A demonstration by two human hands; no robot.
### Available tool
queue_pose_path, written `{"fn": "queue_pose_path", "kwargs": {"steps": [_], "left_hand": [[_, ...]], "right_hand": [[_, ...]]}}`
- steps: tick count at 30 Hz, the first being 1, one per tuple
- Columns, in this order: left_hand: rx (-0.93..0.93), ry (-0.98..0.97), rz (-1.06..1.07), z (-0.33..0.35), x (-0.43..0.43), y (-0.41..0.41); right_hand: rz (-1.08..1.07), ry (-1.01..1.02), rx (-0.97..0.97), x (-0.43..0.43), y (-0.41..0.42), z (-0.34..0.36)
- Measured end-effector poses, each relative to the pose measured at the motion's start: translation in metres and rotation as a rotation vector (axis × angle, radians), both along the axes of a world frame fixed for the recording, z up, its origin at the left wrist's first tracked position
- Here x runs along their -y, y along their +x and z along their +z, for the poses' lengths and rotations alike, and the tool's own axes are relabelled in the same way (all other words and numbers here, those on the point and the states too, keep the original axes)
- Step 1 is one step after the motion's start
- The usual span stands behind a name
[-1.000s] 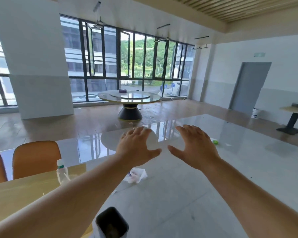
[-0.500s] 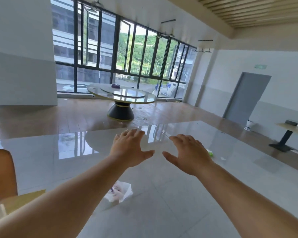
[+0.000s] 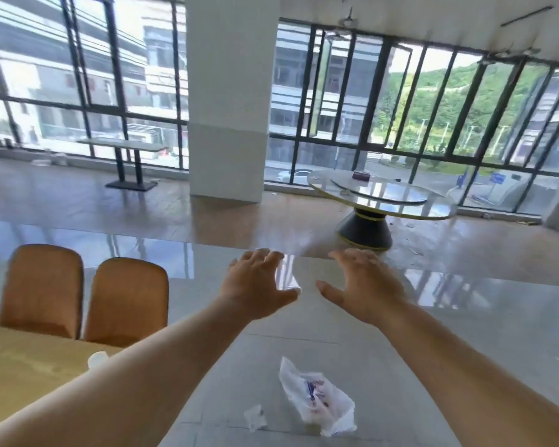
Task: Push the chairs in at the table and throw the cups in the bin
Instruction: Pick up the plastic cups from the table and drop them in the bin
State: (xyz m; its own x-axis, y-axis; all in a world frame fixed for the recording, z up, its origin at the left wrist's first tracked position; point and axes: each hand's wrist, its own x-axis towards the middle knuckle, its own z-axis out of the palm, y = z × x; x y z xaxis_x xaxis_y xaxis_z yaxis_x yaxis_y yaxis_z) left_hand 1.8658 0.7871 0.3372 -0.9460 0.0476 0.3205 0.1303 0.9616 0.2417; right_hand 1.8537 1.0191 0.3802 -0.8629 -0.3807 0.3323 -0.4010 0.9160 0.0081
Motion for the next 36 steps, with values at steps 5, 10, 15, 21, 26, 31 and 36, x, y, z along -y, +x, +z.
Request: {"fn": "queue_pose_path", "kwargs": {"steps": [5,10,15,21,26,31,36], "left_hand": [[0.097,-0.003,0.406,-0.021,0.067,0.004],[0.147,0.063,0.779,-0.031,0.111,0.077],[0.232,0.114,1.124,-0.054,0.140,0.192],[0.323,0.279,1.383,-0.123,0.160,0.305],[0.422,0.437,1.462,-0.240,0.164,0.340],[0.490,0.525,1.542,-0.366,0.164,0.339],[0.494,0.506,1.624,-0.461,0.171,0.317]], "right_hand": [[0.387,0.003,0.065,0.082,-0.083,-0.031],[0.761,0.020,0.124,0.189,-0.087,-0.052],[1.085,0.045,0.207,0.281,-0.020,-0.086],[1.258,0.143,0.356,0.338,0.078,-0.150],[1.193,0.057,0.685,0.376,0.124,-0.224],[1.176,0.003,0.807,0.434,0.144,-0.316],[1.154,-0.117,0.874,0.496,0.149,-0.384]]}}
